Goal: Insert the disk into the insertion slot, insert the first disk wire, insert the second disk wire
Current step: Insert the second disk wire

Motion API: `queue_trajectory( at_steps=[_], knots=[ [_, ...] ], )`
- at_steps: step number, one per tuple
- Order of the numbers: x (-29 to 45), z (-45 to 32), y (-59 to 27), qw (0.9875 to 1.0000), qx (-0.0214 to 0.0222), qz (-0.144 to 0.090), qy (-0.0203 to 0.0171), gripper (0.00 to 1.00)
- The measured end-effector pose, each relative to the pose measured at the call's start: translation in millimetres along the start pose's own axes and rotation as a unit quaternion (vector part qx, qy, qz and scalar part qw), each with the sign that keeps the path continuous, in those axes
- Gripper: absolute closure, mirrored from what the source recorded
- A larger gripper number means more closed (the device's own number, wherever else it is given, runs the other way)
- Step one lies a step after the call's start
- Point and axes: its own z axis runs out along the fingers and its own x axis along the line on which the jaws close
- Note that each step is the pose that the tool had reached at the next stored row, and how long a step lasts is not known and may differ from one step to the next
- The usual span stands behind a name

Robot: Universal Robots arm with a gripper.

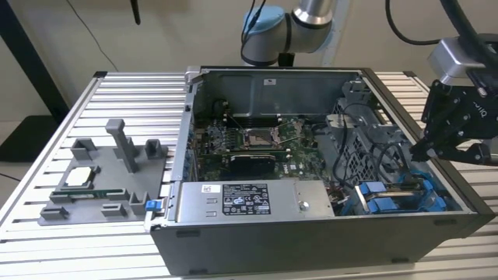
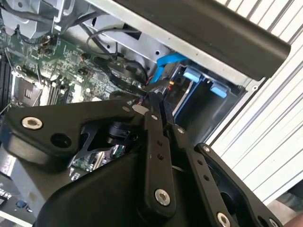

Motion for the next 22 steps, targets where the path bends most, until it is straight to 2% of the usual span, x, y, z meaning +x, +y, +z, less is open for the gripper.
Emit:
queue_trajectory(
  at_steps=[7, 9, 10, 11, 15, 16, 18, 22],
  knots=[
    [3.4, 0.8, 29.2, 1.0000, -0.0001, 0.000, -0.0003, 1.00],
    [4.1, 1.1, 35.2, 1.0000, 0.0000, 0.000, 0.0001, 1.00],
    [4.4, 1.5, 36.8, 1.0000, 0.0003, 0.000, 0.0026, 1.00],
    [4.6, 1.8, 38.0, 1.0000, 0.0007, 0.000, 0.0070, 1.00],
    [5.1, 2.7, 41.2, 0.9995, 0.0027, -0.003, 0.0303, 1.00],
    [5.1, 3.2, 41.4, 0.9994, 0.0030, -0.004, 0.0345, 1.00],
    [4.7, 4.7, 41.5, 0.9992, 0.0041, -0.008, 0.0396, 1.00],
    [4.2, 7.6, 41.5, 0.9987, 0.0058, -0.022, 0.0457, 1.00]
  ],
)
